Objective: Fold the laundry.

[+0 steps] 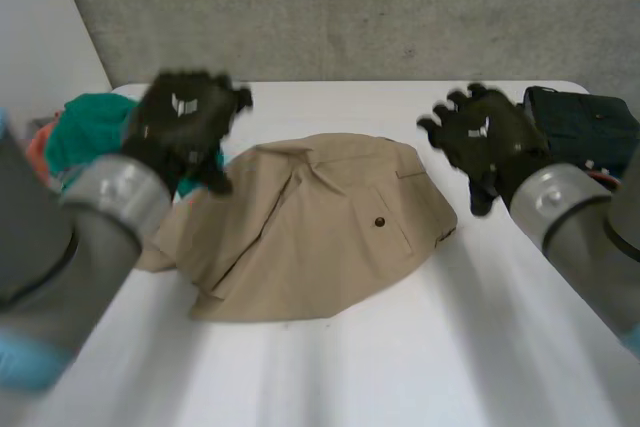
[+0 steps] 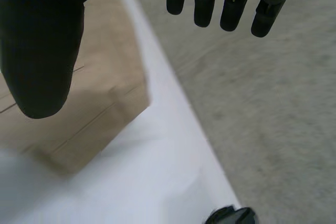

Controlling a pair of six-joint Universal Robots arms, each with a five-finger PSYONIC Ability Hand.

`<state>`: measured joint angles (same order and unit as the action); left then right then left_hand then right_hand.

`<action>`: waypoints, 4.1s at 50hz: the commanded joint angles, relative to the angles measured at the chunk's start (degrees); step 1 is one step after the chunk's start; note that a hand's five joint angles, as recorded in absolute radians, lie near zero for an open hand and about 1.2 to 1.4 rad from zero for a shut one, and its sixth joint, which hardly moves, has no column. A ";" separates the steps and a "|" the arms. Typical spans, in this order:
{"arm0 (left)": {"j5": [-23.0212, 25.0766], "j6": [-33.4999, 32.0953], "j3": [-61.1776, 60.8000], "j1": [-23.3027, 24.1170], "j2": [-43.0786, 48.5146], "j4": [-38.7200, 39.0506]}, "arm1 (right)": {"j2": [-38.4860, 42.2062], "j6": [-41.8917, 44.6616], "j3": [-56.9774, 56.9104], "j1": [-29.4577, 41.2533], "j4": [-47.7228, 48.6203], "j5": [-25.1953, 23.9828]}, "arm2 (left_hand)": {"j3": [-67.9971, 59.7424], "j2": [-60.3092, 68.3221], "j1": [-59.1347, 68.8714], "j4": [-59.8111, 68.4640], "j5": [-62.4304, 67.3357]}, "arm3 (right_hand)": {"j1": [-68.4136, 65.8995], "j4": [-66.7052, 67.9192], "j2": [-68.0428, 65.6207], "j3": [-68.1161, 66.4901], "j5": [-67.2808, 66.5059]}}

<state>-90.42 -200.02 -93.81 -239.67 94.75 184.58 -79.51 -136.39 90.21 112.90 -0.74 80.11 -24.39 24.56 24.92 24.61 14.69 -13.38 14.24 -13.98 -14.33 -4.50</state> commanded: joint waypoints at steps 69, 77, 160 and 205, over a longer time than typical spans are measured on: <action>-7.40 -5.38 33.51 5.97 -8.62 -1.50 | -6.28 -21.28 -36.33 -2.68 -10.33 -7.33 | -55.61 55.44 55.08 55.39 55.31 | -66.62 65.76 -66.02 -65.67 -65.50; -6.70 -5.47 35.18 4.12 -0.54 -1.68 | 2.68 -25.68 -39.32 -6.11 -15.17 -7.16 | -55.61 55.44 55.08 55.39 55.31 | -66.62 65.76 -66.02 -65.67 -65.50; -4.76 -5.91 -7.19 -2.74 20.04 15.37 | 21.77 -0.98 3.31 -3.91 19.10 -7.16 | -55.61 55.44 55.08 55.39 55.31 | -66.62 65.76 -66.02 -65.67 -65.50; -1.51 -5.65 44.40 -3.88 23.11 13.58 | 18.07 -20.13 -38.61 -2.69 7.82 6.19 | -55.61 55.44 55.08 55.39 55.31 | -66.62 65.76 -66.02 -65.67 -65.50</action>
<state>-92.18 -205.67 -61.37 -241.84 115.58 183.62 -62.63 -149.50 61.58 108.87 -8.12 81.86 -68.03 68.23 64.99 68.62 56.91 -61.78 68.53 -67.11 -67.84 -58.08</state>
